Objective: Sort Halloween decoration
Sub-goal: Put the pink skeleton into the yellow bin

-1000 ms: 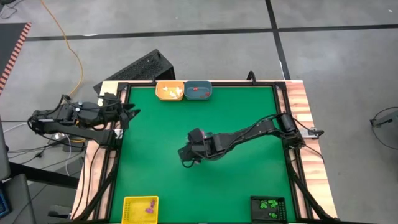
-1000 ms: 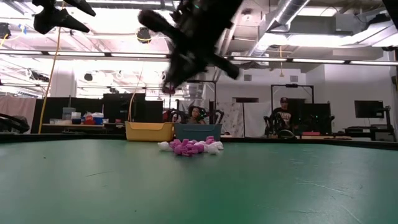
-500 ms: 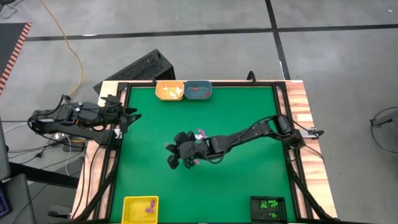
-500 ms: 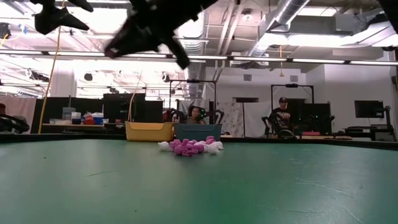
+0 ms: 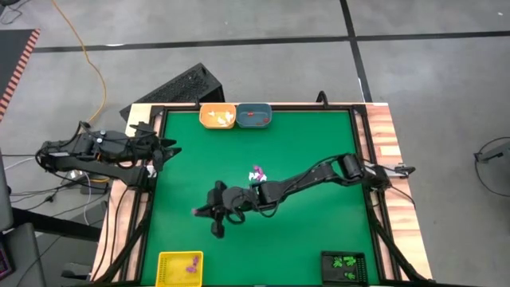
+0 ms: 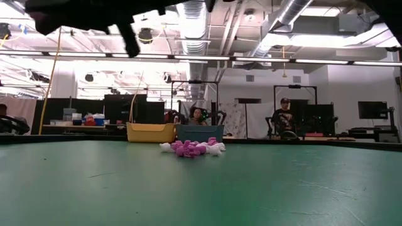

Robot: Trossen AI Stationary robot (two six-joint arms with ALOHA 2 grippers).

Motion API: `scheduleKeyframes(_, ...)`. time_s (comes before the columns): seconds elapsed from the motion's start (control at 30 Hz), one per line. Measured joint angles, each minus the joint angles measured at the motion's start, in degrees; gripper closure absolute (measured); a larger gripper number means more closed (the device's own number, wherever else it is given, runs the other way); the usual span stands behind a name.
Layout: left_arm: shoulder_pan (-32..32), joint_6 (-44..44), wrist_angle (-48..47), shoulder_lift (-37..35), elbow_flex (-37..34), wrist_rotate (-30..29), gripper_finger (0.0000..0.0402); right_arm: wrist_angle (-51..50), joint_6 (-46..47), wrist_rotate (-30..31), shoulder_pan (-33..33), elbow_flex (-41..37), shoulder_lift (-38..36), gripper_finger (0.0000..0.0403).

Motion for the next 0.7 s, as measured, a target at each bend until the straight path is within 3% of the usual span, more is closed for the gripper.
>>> scheduleKeyframes(0.23,-0.02,-0.02,0.0,0.0,0.0,1.86,0.017,-0.55,-0.14,-4.85,0.59,10.28,7.96,0.0395)
scheduleKeyframes(0.53,-0.01,0.18,-0.04,0.0,0.0,3.56,0.017,-1.03,0.08,-6.13,2.14,23.91,16.92,0.0395)
scheduleKeyframes(0.7,0.0,0.2,-0.04,0.0,0.0,3.52,0.017,-2.28,0.06,-7.73,3.72,26.87,18.34,0.0395)
